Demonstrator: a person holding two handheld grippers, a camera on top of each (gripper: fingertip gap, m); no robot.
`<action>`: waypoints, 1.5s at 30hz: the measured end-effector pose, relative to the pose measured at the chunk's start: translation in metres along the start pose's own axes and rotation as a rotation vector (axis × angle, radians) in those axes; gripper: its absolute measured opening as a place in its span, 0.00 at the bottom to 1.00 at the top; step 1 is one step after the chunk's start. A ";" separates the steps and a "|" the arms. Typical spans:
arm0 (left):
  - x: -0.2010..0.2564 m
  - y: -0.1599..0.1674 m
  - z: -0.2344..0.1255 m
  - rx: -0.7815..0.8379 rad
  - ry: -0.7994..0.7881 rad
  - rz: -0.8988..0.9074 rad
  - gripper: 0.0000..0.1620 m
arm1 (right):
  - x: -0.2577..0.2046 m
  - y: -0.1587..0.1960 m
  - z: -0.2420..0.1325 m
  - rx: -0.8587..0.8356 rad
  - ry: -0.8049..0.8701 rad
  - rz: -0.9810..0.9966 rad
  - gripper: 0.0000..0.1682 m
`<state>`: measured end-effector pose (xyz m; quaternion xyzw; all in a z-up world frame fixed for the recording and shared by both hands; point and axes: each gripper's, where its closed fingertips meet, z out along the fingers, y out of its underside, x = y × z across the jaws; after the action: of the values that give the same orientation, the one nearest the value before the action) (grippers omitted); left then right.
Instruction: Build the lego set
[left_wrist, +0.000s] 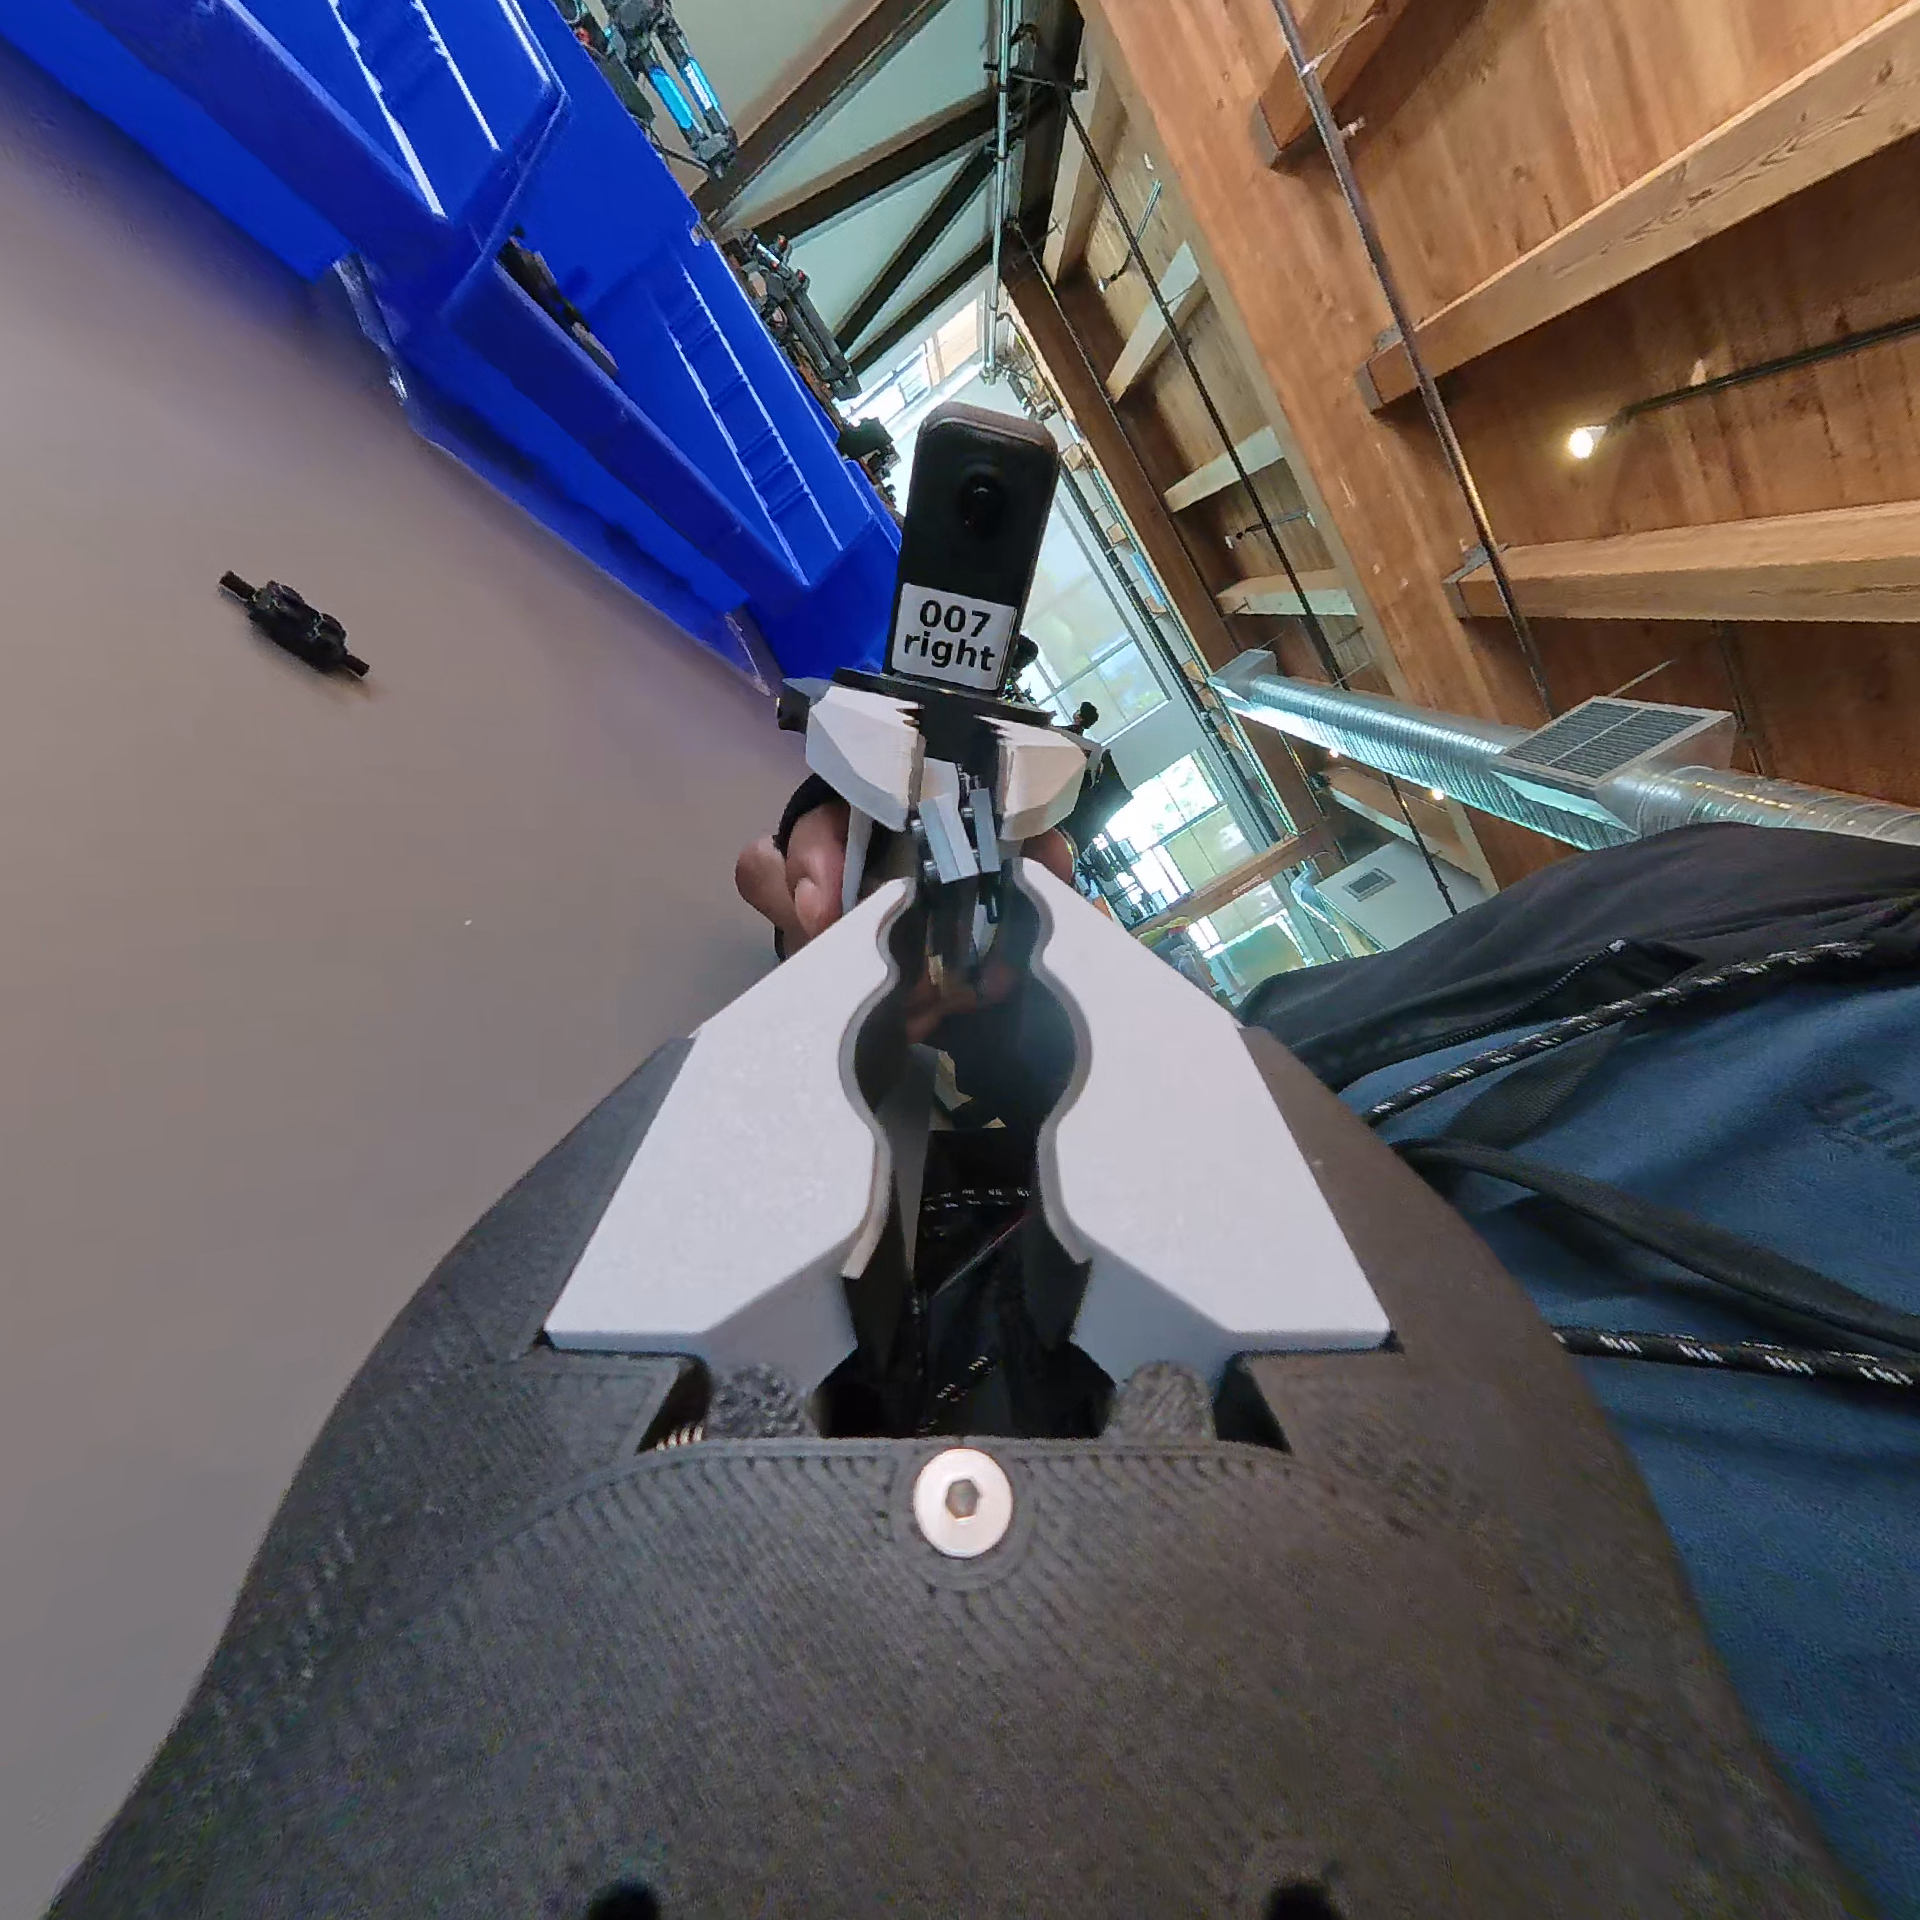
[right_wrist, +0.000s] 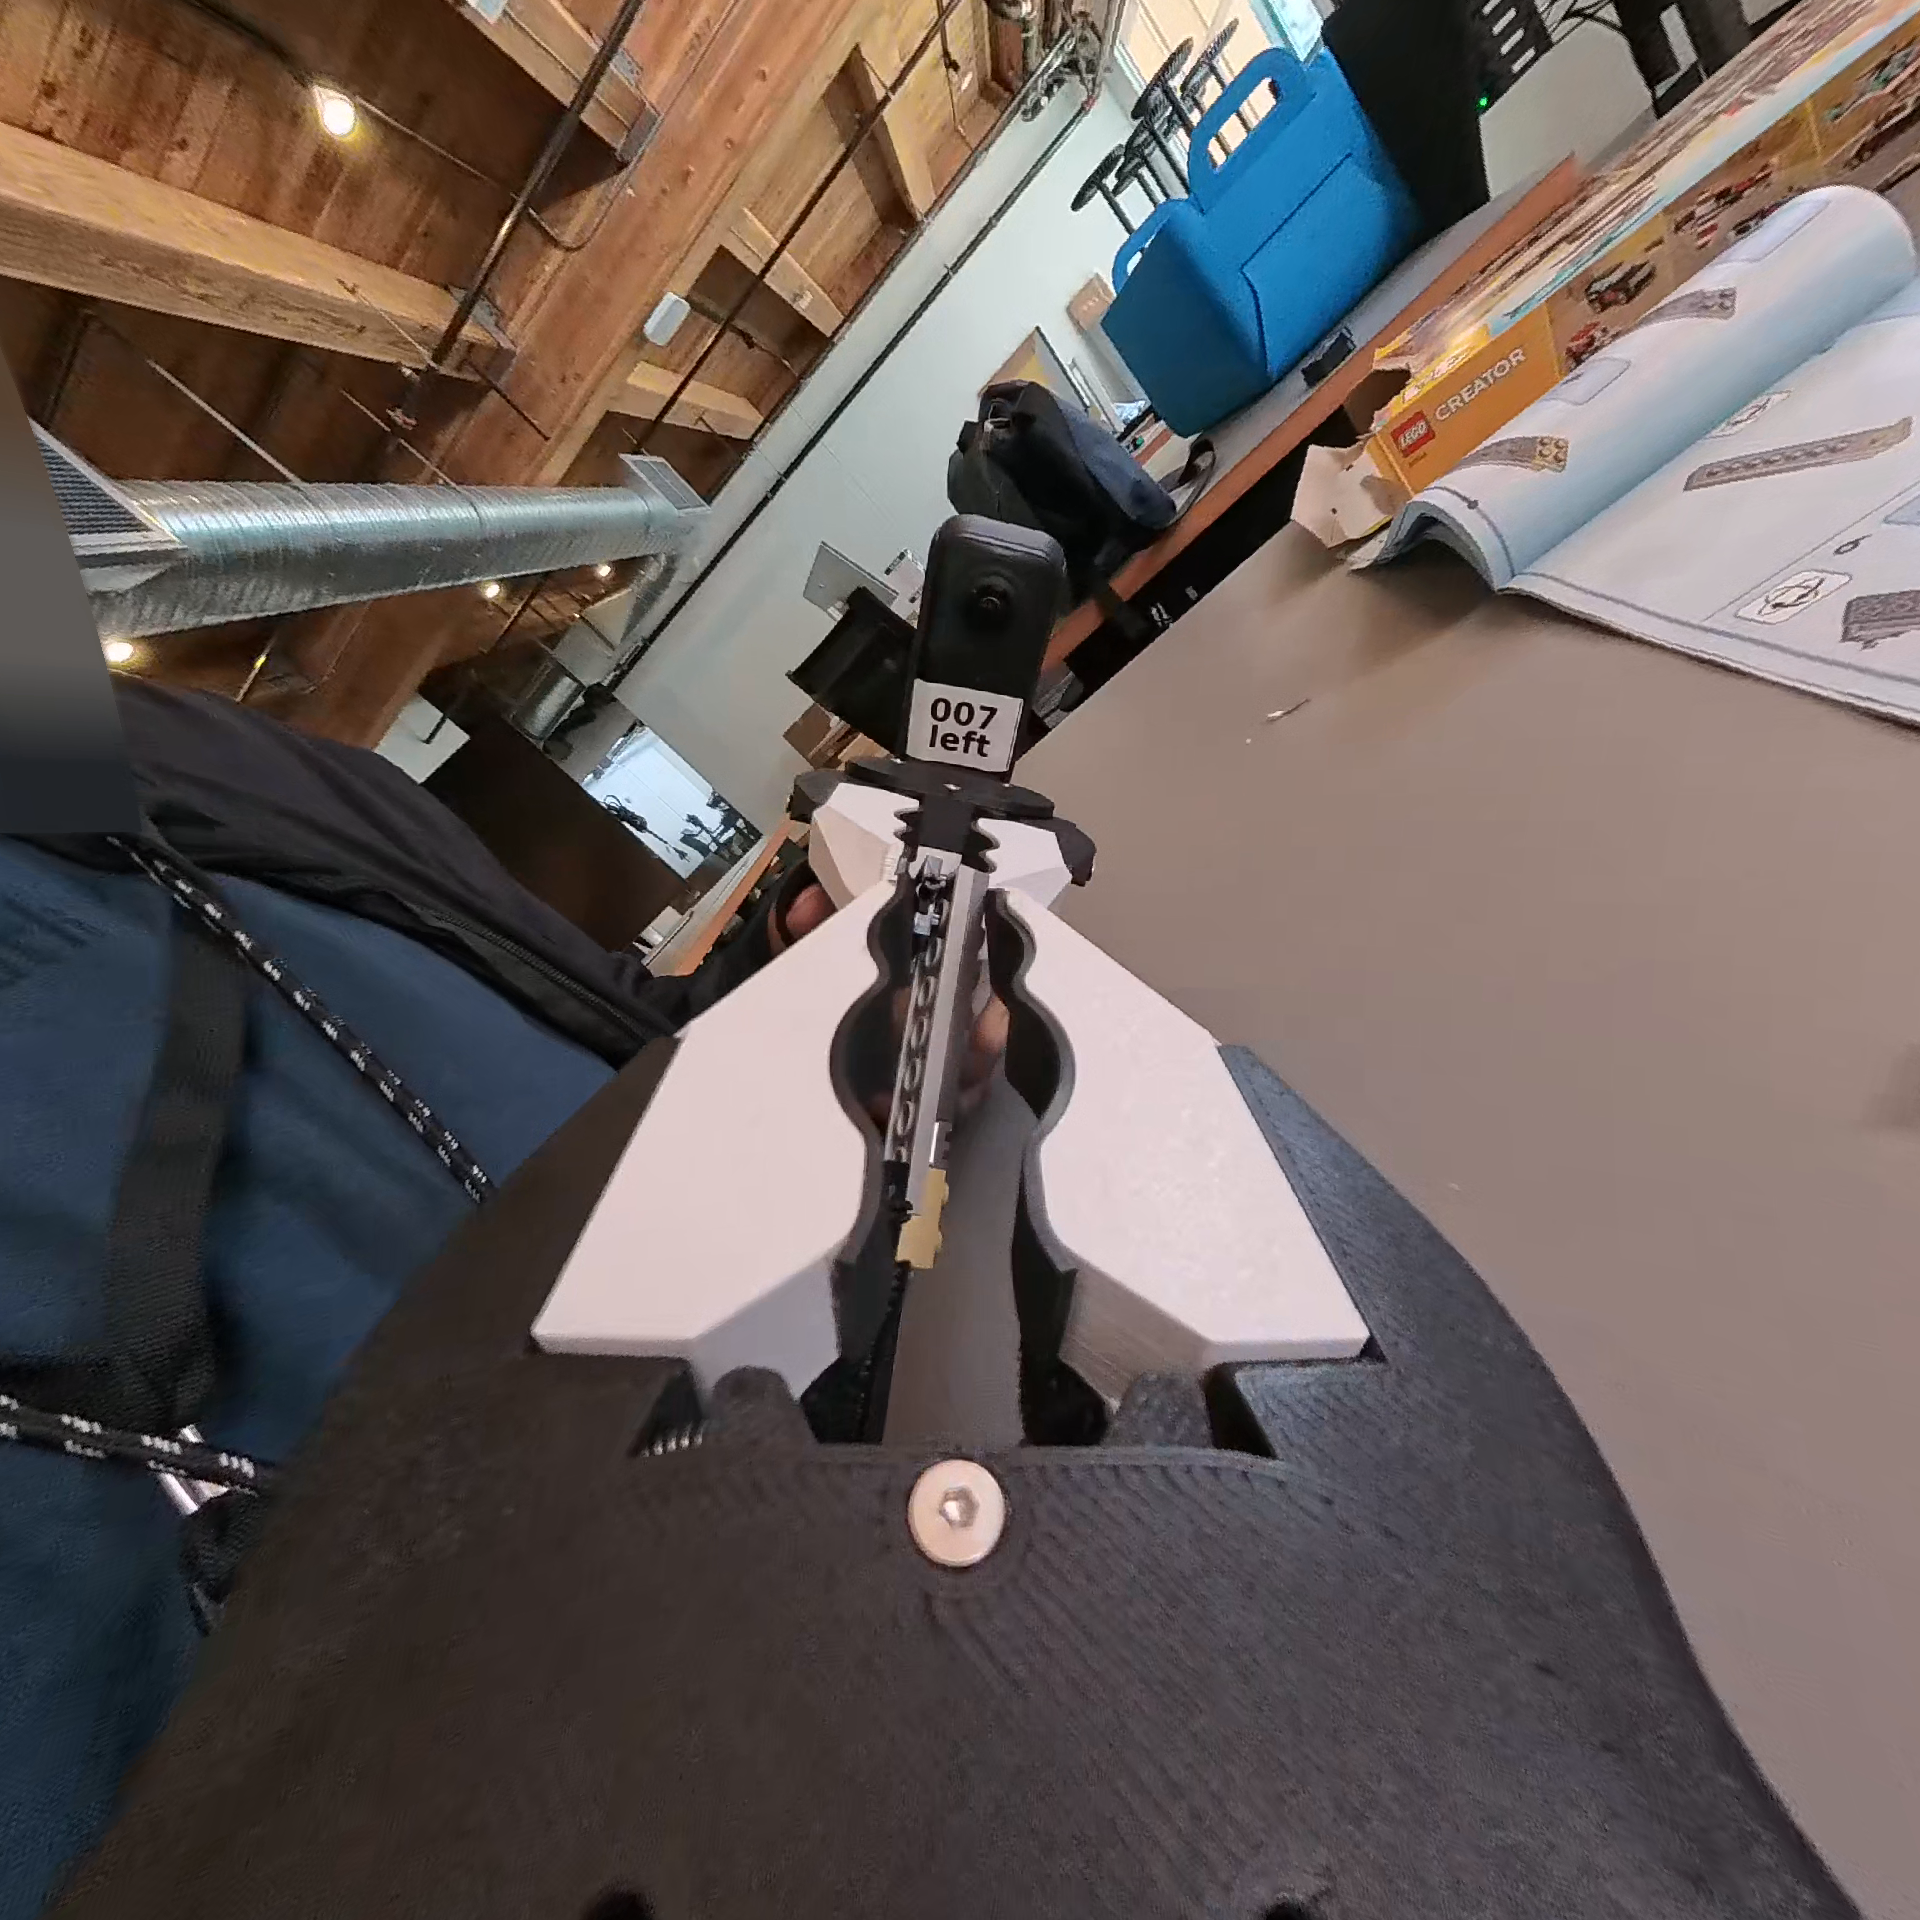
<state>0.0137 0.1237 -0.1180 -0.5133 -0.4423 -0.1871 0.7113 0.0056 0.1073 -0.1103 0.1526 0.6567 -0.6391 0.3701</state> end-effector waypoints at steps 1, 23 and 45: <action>0.000 0.000 0.000 -0.001 0.000 0.001 0.08 | 0.000 0.000 0.000 -0.002 -0.001 0.002 0.08; 0.006 0.011 0.004 -0.106 -0.096 0.318 0.08 | -0.012 0.008 -0.004 -0.069 -0.061 0.000 0.07; 0.019 0.005 0.001 -0.064 0.021 0.206 0.08 | -0.021 0.000 0.002 -0.066 0.008 -0.216 0.06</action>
<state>0.0272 0.1308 -0.1052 -0.5765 -0.3737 -0.1325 0.7144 0.0198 0.1114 -0.0959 0.0714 0.6914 -0.6528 0.3012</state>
